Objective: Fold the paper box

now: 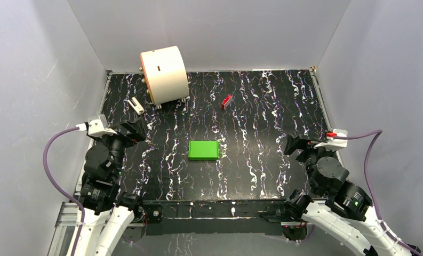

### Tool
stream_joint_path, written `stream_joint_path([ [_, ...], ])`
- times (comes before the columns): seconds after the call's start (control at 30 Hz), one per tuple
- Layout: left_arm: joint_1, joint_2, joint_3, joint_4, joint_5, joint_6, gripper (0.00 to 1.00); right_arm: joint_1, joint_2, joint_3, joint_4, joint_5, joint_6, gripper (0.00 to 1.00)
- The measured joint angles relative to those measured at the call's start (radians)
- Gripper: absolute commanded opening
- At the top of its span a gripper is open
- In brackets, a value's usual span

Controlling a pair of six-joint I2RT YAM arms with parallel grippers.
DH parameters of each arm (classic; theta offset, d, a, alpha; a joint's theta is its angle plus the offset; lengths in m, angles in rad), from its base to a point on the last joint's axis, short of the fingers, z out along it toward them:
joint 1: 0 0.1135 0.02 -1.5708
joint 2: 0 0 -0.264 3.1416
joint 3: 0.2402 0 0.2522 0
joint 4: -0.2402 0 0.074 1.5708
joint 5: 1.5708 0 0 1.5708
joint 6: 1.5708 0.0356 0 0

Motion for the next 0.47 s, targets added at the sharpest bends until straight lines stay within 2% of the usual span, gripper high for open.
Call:
stream_joint_path([
  [0.47, 0.0, 0.035, 0.0, -0.003, 0.011, -0.005, 0.96, 0.0, 0.082, 0.0, 0.0, 0.007, -0.023, 0.99],
])
